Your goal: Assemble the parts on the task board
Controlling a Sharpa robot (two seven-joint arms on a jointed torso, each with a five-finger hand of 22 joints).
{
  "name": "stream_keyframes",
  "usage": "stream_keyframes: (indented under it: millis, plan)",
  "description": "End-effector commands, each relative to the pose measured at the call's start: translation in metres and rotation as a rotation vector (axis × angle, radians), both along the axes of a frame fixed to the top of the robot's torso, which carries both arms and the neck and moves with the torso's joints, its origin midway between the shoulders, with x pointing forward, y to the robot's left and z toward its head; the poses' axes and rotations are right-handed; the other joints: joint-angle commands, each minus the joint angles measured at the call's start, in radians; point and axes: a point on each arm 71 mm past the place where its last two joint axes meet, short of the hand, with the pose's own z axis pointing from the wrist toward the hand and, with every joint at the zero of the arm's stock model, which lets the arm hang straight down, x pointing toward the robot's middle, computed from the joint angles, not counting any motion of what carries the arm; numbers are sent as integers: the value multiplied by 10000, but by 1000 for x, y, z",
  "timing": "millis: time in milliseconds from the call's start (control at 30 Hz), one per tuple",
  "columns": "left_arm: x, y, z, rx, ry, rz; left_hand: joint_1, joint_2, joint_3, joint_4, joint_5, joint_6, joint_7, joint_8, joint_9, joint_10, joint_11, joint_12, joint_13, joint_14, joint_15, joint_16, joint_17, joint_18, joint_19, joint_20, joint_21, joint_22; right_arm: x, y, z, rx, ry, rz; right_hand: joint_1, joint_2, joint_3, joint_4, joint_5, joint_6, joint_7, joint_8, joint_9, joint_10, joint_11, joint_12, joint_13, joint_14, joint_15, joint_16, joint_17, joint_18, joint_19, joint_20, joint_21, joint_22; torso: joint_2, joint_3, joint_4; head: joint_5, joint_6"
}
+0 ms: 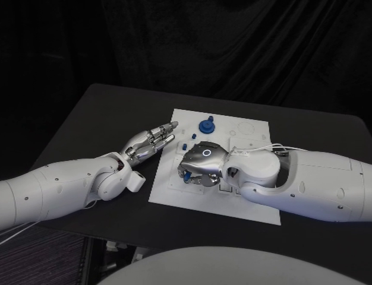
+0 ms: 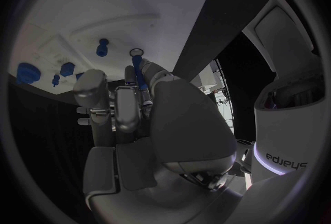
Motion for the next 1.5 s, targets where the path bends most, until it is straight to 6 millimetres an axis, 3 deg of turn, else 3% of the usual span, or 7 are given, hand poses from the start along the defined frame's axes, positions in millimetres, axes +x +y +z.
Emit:
stream_keyframes:
  millis: [33, 633, 833, 1067, 1200, 1400, 1500]
  plan:
    - [-2, -2, 9, -900, -1029, -191, 108, 47, 83, 1, 80, -55, 3, -31, -10, 12, 55, -55, -15, -4, -31, -36, -14, 167, -1, 85, 56, 5, 0, -1, -3, -230, -12, -62, -34, -31, 45, -29, -50, -1, 39, -26, 608, 3, 27, -60, -16, 41, 3, -8, -42, -110, 67, 8, 0, 1246, 5, 17, -17, 17, -2]
    - [-1, -3, 8, -898, -963, -232, 137, 71, 116, -15, 113, -61, 5, -30, -9, 7, 57, -60, -15, -4, -25, -36, -14, 170, -2, 83, 54, 0, 2, -2, -11, -310, 94, -202, -53, -61, 55, -37, -148, -54, 35, -73, 617, 11, 28, -103, -20, -3, 5, -62, -105, -91, 32, 14, -90, 1220, 9, 7, -12, 15, -2]
    - [-1, -4, 8, -902, -941, -251, 150, 82, 131, -20, 123, -68, 7, -30, -10, 4, 59, -67, -15, -4, -18, -36, -14, 170, -2, 83, 54, -1, 2, -2, -14, -355, 146, -252, -78, -97, 83, -39, -184, -207, 29, -180, 608, -87, 52, -204, -36, -72, 24, -133, -181, -73, -30, 28, -201, 1190, 0, 8, 17, -22, -2]
    - [-1, -4, 7, -911, -913, -274, 150, 82, 131, -20, 123, -68, 7, -30, -10, 4, 59, -67, -15, -4, -18, -36, -14, 170, -2, 83, 54, -1, 2, -2, -17, -481, 207, -325, -326, -292, 74, 105, -534, -1351, -141, -869, 361, -937, 279, -551, -78, -340, 121, -393, -454, 14, -331, 114, -765, 1061, -7, 2, 10, -18, -2]
    - [-1, -4, 6, -910, -899, -276, 159, 91, 143, -25, 127, -79, 9, -31, -11, 1, 61, -75, -16, -4, -9, -36, -14, 171, -1, 84, 54, 0, 2, -4, -17, -426, 189, -360, -578, -438, -182, 237, -1048, -2427, -386, -1470, 29, -1960, 450, -681, -15, -612, 166, -656, -738, 97, -627, 175, -1355, 932, -10, -1, -4, 7, -2]
    - [-2, -4, 5, -898, -887, -259, 165, 95, 150, -28, 130, -89, 11, -32, -11, -3, 63, -91, -18, -4, -5, -36, -14, 170, -2, 85, 54, -3, 3, -10, -14, -1, 35, -380, -651, -503, -759, 463, -1516, -3266, -677, -1698, -367, -3315, 585, -459, 176, -990, 249, -909, -1050, 205, -996, 273, -2077, 795, -9, 0, 2, -1, -2]
    - [-2, -3, 5, -891, -888, -239, 165, 95, 150, -28, 130, -89, 11, -32, -11, -3, 63, -91, -18, -4, -5, -36, -14, 170, -2, 85, 54, -3, 3, -18, -10, 554, 110, -481, -489, -677, -1029, 894, -1598, -3811, -771, -1702, -664, -3983, 612, -192, 283, -1249, 288, -1099, -1284, 267, -1224, 316, -2551, 708, -7, 2, 6, 8, -2]
